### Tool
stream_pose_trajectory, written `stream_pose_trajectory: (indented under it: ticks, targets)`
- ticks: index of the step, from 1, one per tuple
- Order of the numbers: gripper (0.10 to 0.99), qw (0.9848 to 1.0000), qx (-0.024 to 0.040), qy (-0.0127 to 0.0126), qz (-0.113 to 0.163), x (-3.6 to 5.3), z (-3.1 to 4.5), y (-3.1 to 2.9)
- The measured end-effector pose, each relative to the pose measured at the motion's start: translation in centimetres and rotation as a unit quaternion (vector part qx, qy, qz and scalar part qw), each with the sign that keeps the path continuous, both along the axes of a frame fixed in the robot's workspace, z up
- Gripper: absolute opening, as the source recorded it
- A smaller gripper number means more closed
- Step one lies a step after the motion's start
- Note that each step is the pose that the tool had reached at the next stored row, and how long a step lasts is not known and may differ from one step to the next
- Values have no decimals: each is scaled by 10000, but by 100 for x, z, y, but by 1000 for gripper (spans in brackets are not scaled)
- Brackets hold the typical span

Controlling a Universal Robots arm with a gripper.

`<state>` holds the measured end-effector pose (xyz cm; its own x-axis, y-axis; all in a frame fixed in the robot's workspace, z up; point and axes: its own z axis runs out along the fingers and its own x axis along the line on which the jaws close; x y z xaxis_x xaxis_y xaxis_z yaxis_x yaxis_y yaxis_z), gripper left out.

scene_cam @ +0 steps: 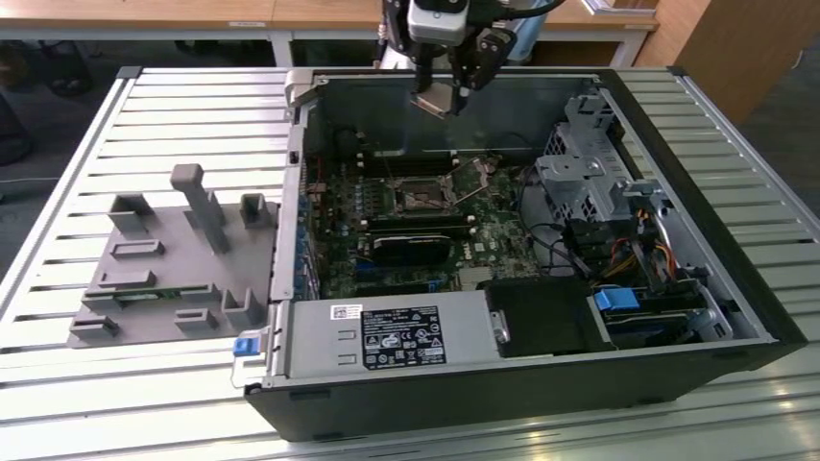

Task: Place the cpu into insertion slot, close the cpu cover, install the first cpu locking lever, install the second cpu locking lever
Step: 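Place the cpu into insertion slot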

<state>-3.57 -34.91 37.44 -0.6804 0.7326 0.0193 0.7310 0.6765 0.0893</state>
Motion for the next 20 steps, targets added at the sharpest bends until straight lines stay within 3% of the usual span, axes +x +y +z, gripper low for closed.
stream_pose_trajectory:
  ticks: [9, 20]
  targets:
    - [525, 9993, 0, 0, -368, 0, -8, 0]
    - [525, 9970, 0, 0, -778, 0, -13, 0]
